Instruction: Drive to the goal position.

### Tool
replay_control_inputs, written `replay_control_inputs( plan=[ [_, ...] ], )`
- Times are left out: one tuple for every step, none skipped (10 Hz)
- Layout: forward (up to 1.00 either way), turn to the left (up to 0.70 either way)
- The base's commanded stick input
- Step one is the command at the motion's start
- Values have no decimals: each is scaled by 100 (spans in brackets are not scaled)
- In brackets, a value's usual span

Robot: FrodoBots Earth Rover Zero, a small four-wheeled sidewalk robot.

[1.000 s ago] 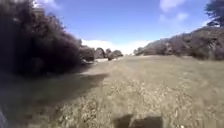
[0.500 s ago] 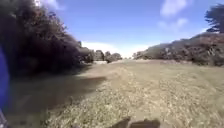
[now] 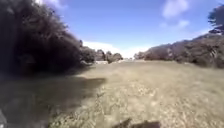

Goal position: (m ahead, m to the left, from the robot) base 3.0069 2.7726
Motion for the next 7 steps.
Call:
replay_control_inputs(
  plan=[
    [70, 0],
    [70, 0],
    [70, 0],
    [70, 0],
    [70, 0],
    [70, 0],
    [70, 0]
  ],
)
